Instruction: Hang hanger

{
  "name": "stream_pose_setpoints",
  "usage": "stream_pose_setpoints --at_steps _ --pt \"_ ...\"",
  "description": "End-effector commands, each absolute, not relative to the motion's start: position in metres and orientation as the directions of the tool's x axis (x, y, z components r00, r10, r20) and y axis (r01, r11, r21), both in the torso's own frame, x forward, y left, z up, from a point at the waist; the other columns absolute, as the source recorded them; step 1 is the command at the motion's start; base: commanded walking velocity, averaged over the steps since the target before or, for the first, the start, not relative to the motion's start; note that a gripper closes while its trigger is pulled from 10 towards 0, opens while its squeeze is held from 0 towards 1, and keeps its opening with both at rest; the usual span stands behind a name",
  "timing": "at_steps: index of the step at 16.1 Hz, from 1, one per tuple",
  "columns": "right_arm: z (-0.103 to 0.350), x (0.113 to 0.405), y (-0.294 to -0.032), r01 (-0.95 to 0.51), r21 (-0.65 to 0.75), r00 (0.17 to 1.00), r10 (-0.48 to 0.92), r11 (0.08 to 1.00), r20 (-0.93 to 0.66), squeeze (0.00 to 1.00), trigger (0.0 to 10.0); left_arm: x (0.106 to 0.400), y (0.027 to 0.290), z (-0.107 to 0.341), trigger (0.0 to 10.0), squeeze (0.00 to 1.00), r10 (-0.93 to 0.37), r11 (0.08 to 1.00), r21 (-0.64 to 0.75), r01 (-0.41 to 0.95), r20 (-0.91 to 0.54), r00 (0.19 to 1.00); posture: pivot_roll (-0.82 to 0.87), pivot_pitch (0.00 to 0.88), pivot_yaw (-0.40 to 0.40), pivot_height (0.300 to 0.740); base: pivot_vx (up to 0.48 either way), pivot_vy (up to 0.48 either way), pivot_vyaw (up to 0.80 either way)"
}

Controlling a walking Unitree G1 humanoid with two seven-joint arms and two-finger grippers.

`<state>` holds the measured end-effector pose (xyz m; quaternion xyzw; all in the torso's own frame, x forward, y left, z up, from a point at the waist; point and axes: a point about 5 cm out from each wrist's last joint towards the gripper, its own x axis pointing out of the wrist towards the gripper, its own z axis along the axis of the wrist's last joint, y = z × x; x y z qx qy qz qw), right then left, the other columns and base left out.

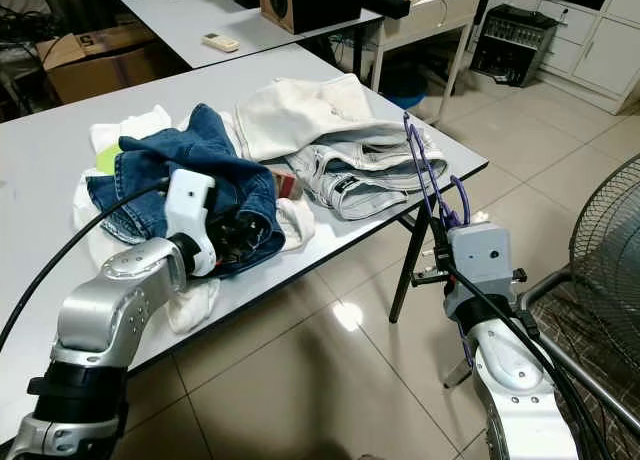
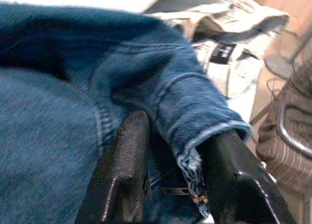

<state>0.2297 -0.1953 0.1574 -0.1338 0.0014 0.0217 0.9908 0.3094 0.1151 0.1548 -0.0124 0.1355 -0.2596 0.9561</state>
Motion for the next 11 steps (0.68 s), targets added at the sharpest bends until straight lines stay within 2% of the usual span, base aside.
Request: stream_pose_setpoints --at_steps 1,3,9,11 --pt "0.1618 0.2301 -0.1949 -0.041 -0.266 0.999 0.045 0.963 0.010 0.00 10.0 0.3076 0.1155 0.1567 0.0 0.00 -0.507 0.859 -0.060 0.509 -0.246 0.826 -0.20 0.012 0.060 0.740 0.000 0.000 0.00" --pt "0.1612 0.2297 -0.1943 -0.043 -0.262 0.999 0.047 0.964 0.011 0.00 10.0 0.3060 0.1144 0.1551 0.0 0.00 -0.517 0.848 -0.028 0.529 -0.256 0.816 -0.20 0.009 0.066 0.740 0.000 0.000 0.00" --pt "0.1624 0.2284 -0.1964 -0.094 -0.223 0.995 0.097 0.970 0.005 0.00 10.0 0.3018 0.1127 0.1481 0.0 0.00 -0.509 0.855 -0.059 0.515 -0.283 0.813 -0.20 0.008 0.077 0.740 0.000 0.000 0.00" --pt "0.1659 0.2260 -0.1888 -0.231 -0.165 0.972 0.233 0.959 -0.008 0.00 10.0 0.3074 0.1139 0.1556 0.0 0.00 -0.501 0.862 -0.046 0.505 -0.241 0.832 -0.19 0.008 0.078 0.740 0.000 0.000 0.00"
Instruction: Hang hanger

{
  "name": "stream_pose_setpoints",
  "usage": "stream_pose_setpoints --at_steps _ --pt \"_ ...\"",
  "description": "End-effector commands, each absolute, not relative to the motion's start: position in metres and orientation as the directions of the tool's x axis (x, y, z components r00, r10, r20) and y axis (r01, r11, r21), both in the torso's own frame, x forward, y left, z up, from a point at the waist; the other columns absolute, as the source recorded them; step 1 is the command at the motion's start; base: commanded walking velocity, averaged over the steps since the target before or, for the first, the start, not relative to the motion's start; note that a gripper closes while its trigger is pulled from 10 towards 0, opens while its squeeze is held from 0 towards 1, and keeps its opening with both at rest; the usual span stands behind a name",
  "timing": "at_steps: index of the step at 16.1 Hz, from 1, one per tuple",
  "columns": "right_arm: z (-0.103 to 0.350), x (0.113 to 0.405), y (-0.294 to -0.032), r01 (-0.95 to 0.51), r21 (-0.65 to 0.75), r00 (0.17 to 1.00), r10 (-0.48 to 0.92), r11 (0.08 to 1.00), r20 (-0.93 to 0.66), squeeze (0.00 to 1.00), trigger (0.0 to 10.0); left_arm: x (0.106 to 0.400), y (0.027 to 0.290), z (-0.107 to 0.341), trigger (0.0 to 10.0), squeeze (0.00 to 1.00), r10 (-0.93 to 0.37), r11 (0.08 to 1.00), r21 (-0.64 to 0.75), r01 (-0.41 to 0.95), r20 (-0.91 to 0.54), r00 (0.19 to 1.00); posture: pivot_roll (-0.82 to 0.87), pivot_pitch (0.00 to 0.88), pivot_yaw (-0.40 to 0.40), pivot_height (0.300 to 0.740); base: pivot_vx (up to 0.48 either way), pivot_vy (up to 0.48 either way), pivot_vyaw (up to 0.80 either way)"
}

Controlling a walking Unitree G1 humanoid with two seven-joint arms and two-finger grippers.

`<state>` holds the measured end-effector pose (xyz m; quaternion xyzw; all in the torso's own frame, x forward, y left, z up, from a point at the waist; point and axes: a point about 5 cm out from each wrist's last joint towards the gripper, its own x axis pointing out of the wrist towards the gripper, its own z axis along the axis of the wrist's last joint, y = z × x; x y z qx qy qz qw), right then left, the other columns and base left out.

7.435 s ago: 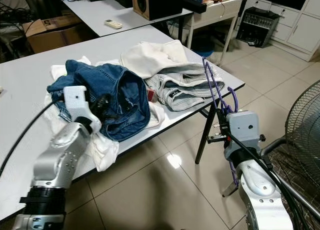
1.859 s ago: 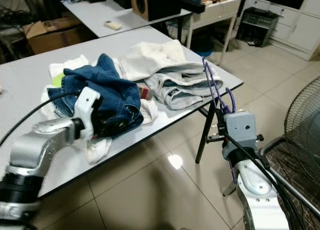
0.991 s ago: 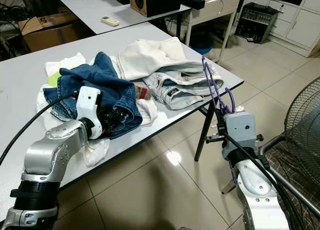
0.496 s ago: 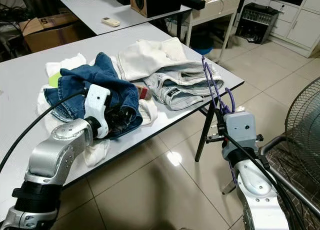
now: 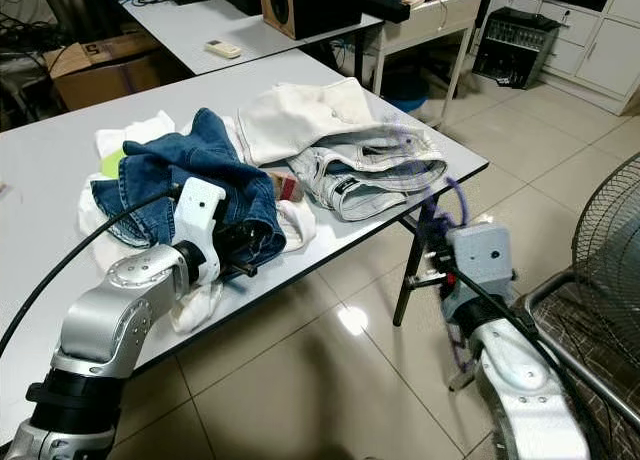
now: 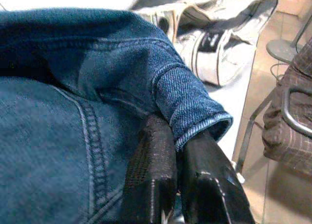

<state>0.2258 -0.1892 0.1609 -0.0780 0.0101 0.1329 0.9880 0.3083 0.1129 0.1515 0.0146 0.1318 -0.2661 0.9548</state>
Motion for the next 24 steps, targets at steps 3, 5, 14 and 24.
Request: stream_pose_setpoints --at_steps 3,5,14,24 --pt "0.166 0.211 -0.170 -0.537 -0.078 0.843 0.530 0.840 -0.090 0.00 10.0 0.335 0.125 0.199 0.0 0.00 -0.487 0.854 0.146 0.499 -0.111 0.866 -0.17 0.006 0.088 0.740 0.000 0.000 0.00" --pt "0.162 0.205 -0.158 -0.631 -0.011 0.771 0.625 0.776 -0.119 0.00 10.0 0.351 0.131 0.239 0.0 0.00 -0.508 0.775 0.406 0.485 -0.057 0.860 -0.15 0.010 0.101 0.740 0.000 0.000 0.00" --pt "0.148 0.200 -0.127 -0.700 0.134 0.684 0.712 0.702 -0.156 0.00 10.0 0.379 0.168 0.308 0.0 0.00 -0.469 0.483 0.795 0.367 -0.119 0.875 -0.05 0.015 0.157 0.740 0.000 0.000 0.00" --pt "0.132 0.225 -0.146 -0.654 0.057 0.712 0.639 0.755 -0.293 0.00 10.0 0.382 0.175 0.307 0.0 0.00 -0.475 0.448 0.801 0.398 -0.164 0.864 -0.05 0.027 0.132 0.740 0.000 0.000 0.00"
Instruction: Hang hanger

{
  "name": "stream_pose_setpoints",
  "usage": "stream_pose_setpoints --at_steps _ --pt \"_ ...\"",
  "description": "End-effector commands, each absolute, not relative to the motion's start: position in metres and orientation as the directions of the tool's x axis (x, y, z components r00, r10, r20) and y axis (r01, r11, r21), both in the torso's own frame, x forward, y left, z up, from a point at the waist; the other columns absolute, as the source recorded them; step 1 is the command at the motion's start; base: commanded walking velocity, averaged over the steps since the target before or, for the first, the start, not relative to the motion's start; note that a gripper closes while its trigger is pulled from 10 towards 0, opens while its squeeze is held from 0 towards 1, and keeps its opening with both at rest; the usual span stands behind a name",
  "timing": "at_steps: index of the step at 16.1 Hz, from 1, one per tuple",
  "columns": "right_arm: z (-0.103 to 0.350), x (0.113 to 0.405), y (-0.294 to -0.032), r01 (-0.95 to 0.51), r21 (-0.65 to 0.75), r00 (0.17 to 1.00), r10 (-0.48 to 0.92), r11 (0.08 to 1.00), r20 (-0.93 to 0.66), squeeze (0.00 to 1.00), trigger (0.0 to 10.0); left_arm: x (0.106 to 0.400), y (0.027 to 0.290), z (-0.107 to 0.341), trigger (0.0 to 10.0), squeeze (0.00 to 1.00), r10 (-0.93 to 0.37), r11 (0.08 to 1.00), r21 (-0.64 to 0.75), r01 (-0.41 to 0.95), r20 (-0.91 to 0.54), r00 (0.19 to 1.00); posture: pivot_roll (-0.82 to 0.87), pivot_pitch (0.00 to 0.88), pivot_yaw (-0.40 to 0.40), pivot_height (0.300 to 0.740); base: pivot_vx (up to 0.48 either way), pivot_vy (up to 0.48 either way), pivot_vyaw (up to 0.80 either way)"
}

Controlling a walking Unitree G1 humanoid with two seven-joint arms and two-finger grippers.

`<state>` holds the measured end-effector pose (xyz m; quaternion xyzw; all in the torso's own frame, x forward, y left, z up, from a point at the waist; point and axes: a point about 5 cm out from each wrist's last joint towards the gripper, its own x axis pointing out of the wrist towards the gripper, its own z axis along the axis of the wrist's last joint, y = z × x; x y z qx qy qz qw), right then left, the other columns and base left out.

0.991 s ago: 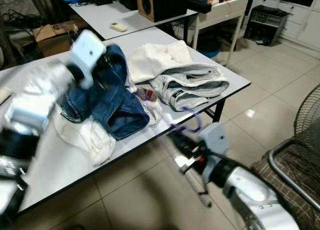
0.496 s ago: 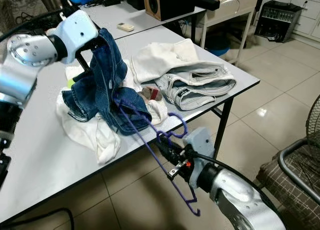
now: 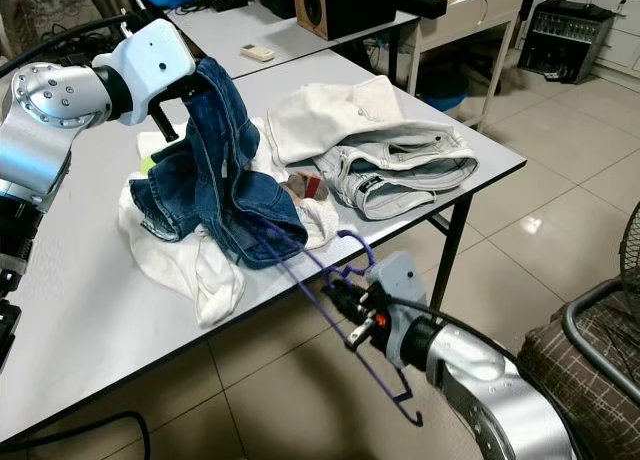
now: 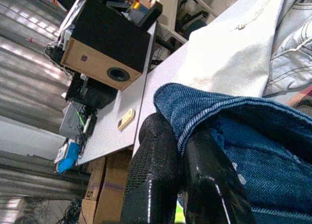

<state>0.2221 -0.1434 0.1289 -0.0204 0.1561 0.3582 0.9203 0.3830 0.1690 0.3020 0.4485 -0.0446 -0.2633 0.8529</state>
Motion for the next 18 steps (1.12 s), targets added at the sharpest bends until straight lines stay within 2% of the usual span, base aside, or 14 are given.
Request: stream_pose_setpoints --at_steps 1,4,6,8,12,14,15,17,18 --pt "0.134 0.232 -0.151 -0.609 0.048 0.754 0.596 0.792 -0.278 0.00 10.0 0.381 0.177 0.303 0.0 0.00 -0.478 0.434 0.800 0.414 -0.185 0.859 -0.05 0.027 0.129 0.740 0.000 0.000 0.00" --pt "0.142 0.251 -0.168 -0.438 0.075 0.873 0.444 0.896 -0.200 0.00 10.0 0.370 0.179 0.279 0.0 0.00 -0.516 0.381 0.769 0.514 -0.285 0.808 -0.06 0.027 0.116 0.740 0.000 0.000 0.00" --pt "0.146 0.251 -0.168 -0.436 0.125 0.877 0.452 0.891 -0.162 0.00 10.0 0.362 0.191 0.256 0.0 0.00 -0.481 0.337 0.763 0.551 -0.364 0.798 -0.07 0.027 0.111 0.740 0.000 0.000 0.00" --pt "0.143 0.247 -0.158 -0.487 0.144 0.847 0.506 0.862 -0.166 0.00 10.0 0.352 0.198 0.240 0.0 0.00 -0.466 0.339 0.738 0.583 -0.407 0.786 -0.07 0.027 0.104 0.740 0.000 0.000 0.00" --pt "0.132 0.242 -0.135 -0.579 0.186 0.771 0.608 0.794 -0.189 0.00 10.0 0.336 0.181 0.236 0.0 0.00 -0.580 0.416 0.590 0.692 -0.414 0.702 -0.05 0.024 0.091 0.740 0.000 0.000 0.00" --pt "0.126 0.237 -0.124 -0.643 0.170 0.712 0.664 0.747 -0.228 0.00 10.0 0.337 0.172 0.243 0.0 0.00 -0.611 0.493 0.536 0.685 -0.348 0.711 -0.04 0.025 0.090 0.740 0.000 0.000 0.00" --pt "0.123 0.235 -0.122 -0.658 0.155 0.697 0.674 0.737 -0.244 0.00 10.0 0.342 0.166 0.255 0.0 0.00 -0.623 0.578 0.483 0.657 -0.258 0.738 -0.04 0.024 0.089 0.740 0.000 0.000 0.00" --pt "0.125 0.237 -0.124 -0.642 0.128 0.720 0.652 0.756 -0.237 0.00 10.0 0.349 0.160 0.273 0.0 0.00 -0.615 0.674 0.413 0.613 -0.145 0.775 -0.04 0.025 0.089 0.740 0.000 0.000 0.00" --pt "0.129 0.239 -0.127 -0.626 0.124 0.740 0.637 0.770 -0.216 0.00 10.0 0.350 0.161 0.278 0.0 0.00 -0.604 0.694 0.409 0.593 -0.119 0.788 -0.04 0.025 0.092 0.740 0.000 0.000 0.00"
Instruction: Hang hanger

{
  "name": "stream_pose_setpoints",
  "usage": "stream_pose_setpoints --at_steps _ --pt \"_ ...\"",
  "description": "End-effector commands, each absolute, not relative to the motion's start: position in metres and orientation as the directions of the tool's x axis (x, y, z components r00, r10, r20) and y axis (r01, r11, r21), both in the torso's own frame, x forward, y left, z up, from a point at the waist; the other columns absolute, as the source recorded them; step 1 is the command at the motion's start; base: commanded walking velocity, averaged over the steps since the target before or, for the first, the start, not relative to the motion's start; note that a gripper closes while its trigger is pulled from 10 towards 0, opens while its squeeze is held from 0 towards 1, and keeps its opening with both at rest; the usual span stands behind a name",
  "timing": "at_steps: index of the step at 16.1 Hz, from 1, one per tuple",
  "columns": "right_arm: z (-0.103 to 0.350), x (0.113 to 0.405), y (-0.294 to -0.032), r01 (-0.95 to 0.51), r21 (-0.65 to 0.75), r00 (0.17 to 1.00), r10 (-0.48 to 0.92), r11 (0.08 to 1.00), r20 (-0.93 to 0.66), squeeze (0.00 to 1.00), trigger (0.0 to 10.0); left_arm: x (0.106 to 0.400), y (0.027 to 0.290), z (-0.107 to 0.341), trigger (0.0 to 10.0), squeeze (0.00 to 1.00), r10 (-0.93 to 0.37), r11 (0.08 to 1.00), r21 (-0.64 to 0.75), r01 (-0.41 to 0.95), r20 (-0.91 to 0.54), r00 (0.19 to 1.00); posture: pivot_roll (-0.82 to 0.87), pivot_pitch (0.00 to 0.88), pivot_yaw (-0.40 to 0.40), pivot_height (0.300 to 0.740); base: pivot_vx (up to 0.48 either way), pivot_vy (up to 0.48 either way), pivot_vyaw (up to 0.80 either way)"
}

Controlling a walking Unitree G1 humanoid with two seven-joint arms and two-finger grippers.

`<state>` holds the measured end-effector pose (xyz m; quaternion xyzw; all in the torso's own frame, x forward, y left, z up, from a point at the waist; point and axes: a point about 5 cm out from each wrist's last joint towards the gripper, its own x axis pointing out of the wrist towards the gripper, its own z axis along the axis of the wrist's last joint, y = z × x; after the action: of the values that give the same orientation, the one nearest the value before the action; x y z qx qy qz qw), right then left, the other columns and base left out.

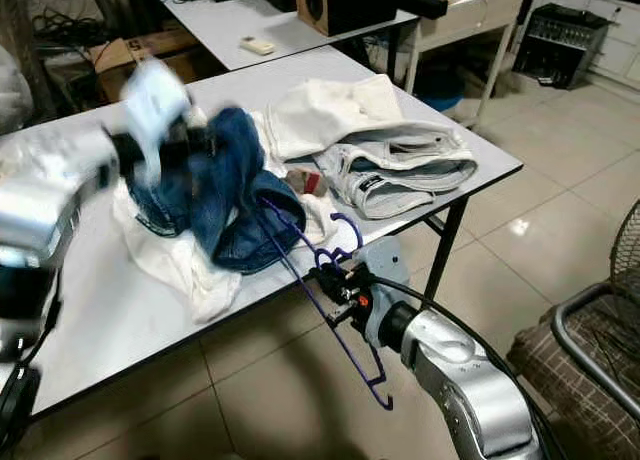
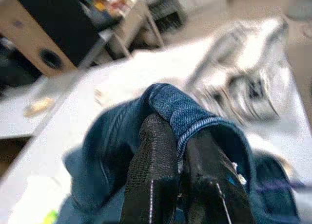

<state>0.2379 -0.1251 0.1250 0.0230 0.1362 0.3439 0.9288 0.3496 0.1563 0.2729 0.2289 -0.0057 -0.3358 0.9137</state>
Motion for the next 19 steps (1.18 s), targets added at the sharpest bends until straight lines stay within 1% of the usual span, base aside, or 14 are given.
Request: stream_pose_setpoints --at_steps 1,4,6,9,10,11,12,13,14,15,16,18,19 --pt "0.131 0.238 -0.129 -0.626 0.119 0.743 0.636 0.771 -0.208 0.00 10.0 0.351 0.161 0.280 0.0 0.00 -0.593 0.710 0.401 0.579 -0.103 0.799 -0.05 0.025 0.097 0.740 0.000 0.000 0.00" --pt "0.130 0.232 -0.138 -0.626 0.096 0.743 0.629 0.774 -0.228 0.00 10.0 0.356 0.163 0.293 0.0 0.00 -0.565 0.767 0.355 0.534 -0.020 0.825 -0.05 0.023 0.106 0.740 0.000 0.000 0.00" --pt "0.126 0.230 -0.142 -0.620 0.098 0.745 0.623 0.779 -0.237 0.00 10.0 0.356 0.160 0.304 0.0 0.00 -0.591 0.770 0.304 0.560 0.010 0.807 -0.05 0.021 0.109 0.740 0.000 0.000 0.00" --pt "0.127 0.237 -0.136 -0.632 0.111 0.738 0.639 0.767 -0.216 0.00 10.0 0.353 0.153 0.307 0.0 0.00 -0.644 0.734 0.288 0.615 0.007 0.765 -0.04 0.012 0.112 0.740 0.000 0.000 0.00" --pt "0.127 0.247 -0.132 -0.624 0.111 0.749 0.632 0.774 -0.197 0.00 10.0 0.347 0.147 0.308 0.0 0.00 -0.683 0.698 0.282 0.659 -0.016 0.730 -0.03 0.004 0.113 0.740 0.000 0.000 0.00" --pt "0.128 0.253 -0.129 -0.618 0.111 0.757 0.627 0.779 -0.184 0.00 10.0 0.345 0.146 0.307 0.0 0.00 -0.696 0.681 0.283 0.675 -0.036 0.717 -0.03 0.004 0.113 0.740 0.000 0.000 0.00" --pt "0.136 0.266 -0.121 -0.621 0.138 0.761 0.635 0.772 -0.129 0.00 10.0 0.341 0.144 0.302 0.0 0.00 -0.715 0.635 0.312 0.706 -0.107 0.691 -0.02 0.000 0.106 0.740 0.000 0.000 0.00" --pt "0.140 0.272 -0.118 -0.624 0.149 0.762 0.639 0.768 -0.104 0.00 10.0 0.339 0.145 0.300 0.0 0.00 -0.716 0.615 0.335 0.713 -0.142 0.684 -0.02 0.000 0.106 0.740 0.000 0.000 0.00" --pt "0.145 0.278 -0.116 -0.624 0.160 0.765 0.640 0.765 -0.079 0.00 10.0 0.338 0.148 0.298 0.0 0.00 -0.702 0.606 0.363 0.708 -0.176 0.690 -0.02 0.000 0.101 0.740 0.000 0.000 0.00" --pt "0.151 0.290 -0.116 -0.600 0.191 0.786 0.617 0.777 -0.040 0.00 10.0 0.336 0.155 0.296 0.0 0.00 -0.678 0.600 0.389 0.699 -0.216 0.702 -0.01 0.000 0.089 0.740 0.000 0.000 0.00" --pt "0.158 0.300 -0.119 -0.577 0.239 0.805 0.593 0.781 0.003 0.00 10.0 0.333 0.163 0.296 0.0 0.00 -0.663 0.571 0.417 0.707 -0.274 0.697 -0.01 0.000 0.089 0.740 0.000 0.000 0.00" --pt "0.166 0.305 -0.120 -0.577 0.283 0.807 0.588 0.767 0.051 0.00 10.0 0.331 0.175 0.295 0.0 0.00 -0.628 0.553 0.453 0.699 -0.325 0.707 0.00 0.000 0.080 0.740 0.000 0.000 0.00" --pt "0.177 0.309 -0.117 -0.602 0.325 0.790 0.604 0.729 0.110 0.00 10.0 0.337 0.193 0.300 0.0 0.00 -0.550 0.592 0.506 0.627 -0.316 0.773 0.00 0.000 0.078 0.740 0.000 0.000 0.00"
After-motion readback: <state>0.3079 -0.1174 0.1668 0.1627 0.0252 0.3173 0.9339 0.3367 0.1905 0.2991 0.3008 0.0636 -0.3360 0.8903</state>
